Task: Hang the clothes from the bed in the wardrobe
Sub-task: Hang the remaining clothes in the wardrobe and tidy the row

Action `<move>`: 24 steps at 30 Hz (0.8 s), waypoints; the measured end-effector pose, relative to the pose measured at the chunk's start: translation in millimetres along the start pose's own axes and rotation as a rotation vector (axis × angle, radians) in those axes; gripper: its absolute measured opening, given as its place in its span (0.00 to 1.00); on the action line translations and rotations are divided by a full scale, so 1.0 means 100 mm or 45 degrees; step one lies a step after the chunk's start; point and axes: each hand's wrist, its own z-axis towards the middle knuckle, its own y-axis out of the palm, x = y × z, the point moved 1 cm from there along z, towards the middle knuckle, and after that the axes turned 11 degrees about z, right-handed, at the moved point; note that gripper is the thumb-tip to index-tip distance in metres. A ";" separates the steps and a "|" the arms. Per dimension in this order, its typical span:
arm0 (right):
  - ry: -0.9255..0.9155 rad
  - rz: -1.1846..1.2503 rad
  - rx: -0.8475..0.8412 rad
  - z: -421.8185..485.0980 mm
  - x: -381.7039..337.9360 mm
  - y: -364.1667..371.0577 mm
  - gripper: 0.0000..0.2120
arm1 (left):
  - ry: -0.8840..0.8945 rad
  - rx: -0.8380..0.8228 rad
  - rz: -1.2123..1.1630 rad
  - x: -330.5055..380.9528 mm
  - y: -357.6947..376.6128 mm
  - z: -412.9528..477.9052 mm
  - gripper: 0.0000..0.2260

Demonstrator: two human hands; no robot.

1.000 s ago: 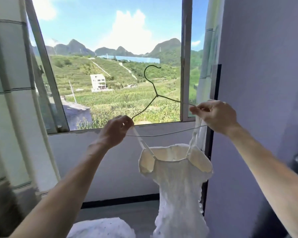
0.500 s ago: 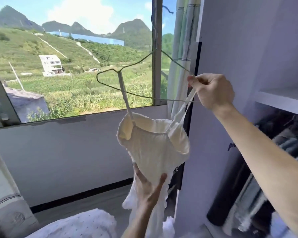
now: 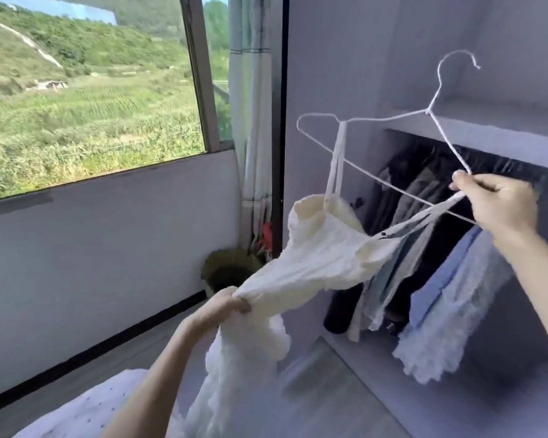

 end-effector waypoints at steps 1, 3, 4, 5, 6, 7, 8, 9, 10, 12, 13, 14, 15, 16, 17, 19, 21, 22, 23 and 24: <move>0.051 -0.048 -0.013 -0.12 0.13 -0.03 0.20 | 0.033 0.024 -0.134 0.04 -0.02 -0.08 0.23; 0.118 -0.177 -0.059 -0.38 0.32 -0.03 0.19 | 0.085 0.109 -0.294 0.26 -0.03 -0.28 0.31; 0.143 -0.227 -0.093 -0.51 0.39 -0.01 0.18 | 0.101 0.146 -0.302 0.39 -0.03 -0.35 0.33; 0.161 -0.261 -0.140 -0.64 0.45 0.02 0.17 | 0.131 0.179 -0.237 0.54 -0.02 -0.39 0.35; 0.170 -0.278 -0.194 -0.78 0.51 0.04 0.16 | 0.188 0.239 -0.118 0.67 0.01 -0.40 0.36; 0.180 -0.285 -0.246 -0.91 0.56 0.05 0.15 | 0.266 0.342 0.044 0.76 0.04 -0.36 0.36; 0.188 -0.289 -0.290 -1.02 0.60 0.06 0.14 | 0.333 0.463 0.215 0.85 0.08 -0.30 0.34; 0.195 -0.284 -0.317 -1.11 0.63 0.04 0.15 | 0.375 0.561 0.391 0.93 0.11 -0.22 0.31; 0.205 -0.271 -0.324 -1.17 0.67 0.01 0.16 | 0.403 0.611 0.566 1.02 0.16 -0.13 0.28; 0.234 -0.207 -0.300 -1.23 0.73 -0.07 0.16 | 0.457 0.545 0.935 1.18 0.27 0.03 0.22; 0.248 -0.172 -0.271 -1.23 0.77 -0.13 0.15 | 0.499 0.461 1.110 1.24 0.34 0.11 0.18; 0.253 -0.143 -0.239 -1.21 0.82 -0.20 0.12 | 0.544 0.377 1.244 1.28 0.41 0.19 0.15; 0.258 -0.123 -0.206 -1.19 0.89 -0.28 0.10 | 0.569 0.299 1.335 1.33 0.49 0.24 0.13; 0.268 -0.120 -0.186 -1.16 0.97 -0.36 0.10 | 0.606 0.244 1.356 1.36 0.57 0.30 0.12; 0.285 -0.127 -0.176 -1.13 1.05 -0.44 0.11 | 0.635 0.192 1.329 1.40 0.66 0.34 0.11; 0.346 -0.175 -0.175 -1.07 1.24 -0.58 0.13 | 0.683 0.084 1.248 1.53 0.87 0.41 0.09; 0.443 -0.276 -0.177 -1.01 1.43 -0.69 0.16 | 0.679 -0.013 1.157 1.70 1.11 0.50 0.09; 0.483 -0.350 -0.182 -0.96 1.53 -0.75 0.17 | 0.673 -0.060 1.100 1.79 1.25 0.54 0.08; 0.525 -0.422 -0.192 -0.90 1.62 -0.80 0.19 | 0.665 -0.111 1.038 1.86 1.41 0.59 0.07; 0.559 -0.473 -0.199 -0.84 1.70 -0.86 0.18 | 0.672 -0.165 0.974 1.93 1.56 0.64 0.06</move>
